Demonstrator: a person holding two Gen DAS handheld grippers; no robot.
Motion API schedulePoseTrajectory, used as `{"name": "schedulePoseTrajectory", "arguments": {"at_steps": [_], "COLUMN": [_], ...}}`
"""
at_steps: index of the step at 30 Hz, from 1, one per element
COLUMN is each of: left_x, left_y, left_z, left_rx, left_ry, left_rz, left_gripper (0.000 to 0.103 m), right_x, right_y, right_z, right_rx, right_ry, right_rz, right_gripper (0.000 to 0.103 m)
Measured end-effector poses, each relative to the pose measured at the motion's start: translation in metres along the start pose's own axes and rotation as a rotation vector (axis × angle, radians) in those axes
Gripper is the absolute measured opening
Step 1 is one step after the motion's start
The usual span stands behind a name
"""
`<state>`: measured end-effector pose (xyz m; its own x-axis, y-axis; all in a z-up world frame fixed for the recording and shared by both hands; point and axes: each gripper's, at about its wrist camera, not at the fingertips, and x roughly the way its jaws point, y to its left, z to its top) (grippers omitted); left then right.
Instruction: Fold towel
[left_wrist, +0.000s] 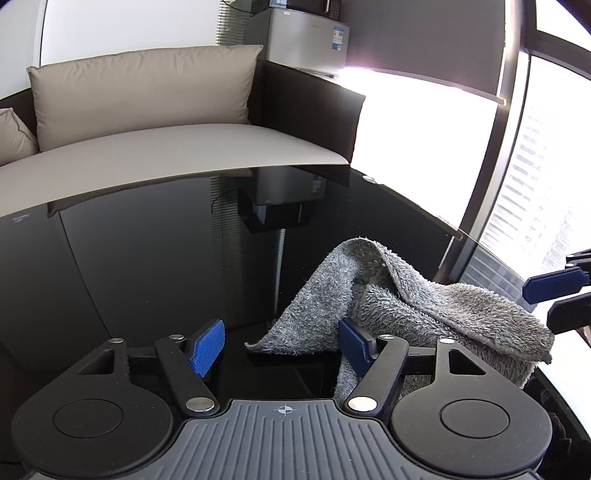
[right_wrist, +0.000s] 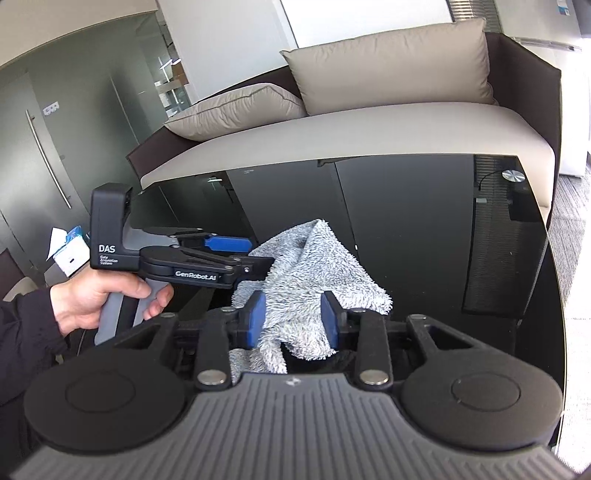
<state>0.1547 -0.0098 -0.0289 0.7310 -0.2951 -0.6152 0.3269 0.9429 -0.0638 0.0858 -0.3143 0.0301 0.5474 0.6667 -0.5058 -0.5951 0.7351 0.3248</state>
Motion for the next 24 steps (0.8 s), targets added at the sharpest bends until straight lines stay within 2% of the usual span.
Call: {"name": "schedulePoseTrajectory", "arguments": {"at_steps": [3, 6, 8, 17, 24], "left_x": [0.000, -0.001, -0.002, -0.006, -0.007], "left_y": [0.000, -0.001, -0.002, 0.000, -0.003], "left_z": [0.000, -0.001, -0.002, -0.004, -0.005], "left_rx": [-0.003, -0.001, 0.007, -0.002, 0.006], "left_ry": [-0.003, -0.005, -0.006, -0.002, 0.001], "left_rz": [-0.006, -0.011, -0.011, -0.017, -0.021], "left_gripper": [0.063, 0.057, 0.047, 0.035, 0.033], "right_x": [-0.001, 0.000, 0.001, 0.014, 0.015], "right_y": [0.009, 0.013, 0.017, 0.033, 0.032], "right_z": [0.001, 0.000, -0.001, -0.008, -0.008], "right_rx": [-0.039, -0.067, -0.090, -0.194, -0.220], "right_ry": [0.010, 0.017, 0.021, 0.050, 0.014], "right_rz": [0.012, 0.015, 0.018, -0.031, -0.076], "right_gripper": [0.044, 0.044, 0.044, 0.044, 0.044]}}
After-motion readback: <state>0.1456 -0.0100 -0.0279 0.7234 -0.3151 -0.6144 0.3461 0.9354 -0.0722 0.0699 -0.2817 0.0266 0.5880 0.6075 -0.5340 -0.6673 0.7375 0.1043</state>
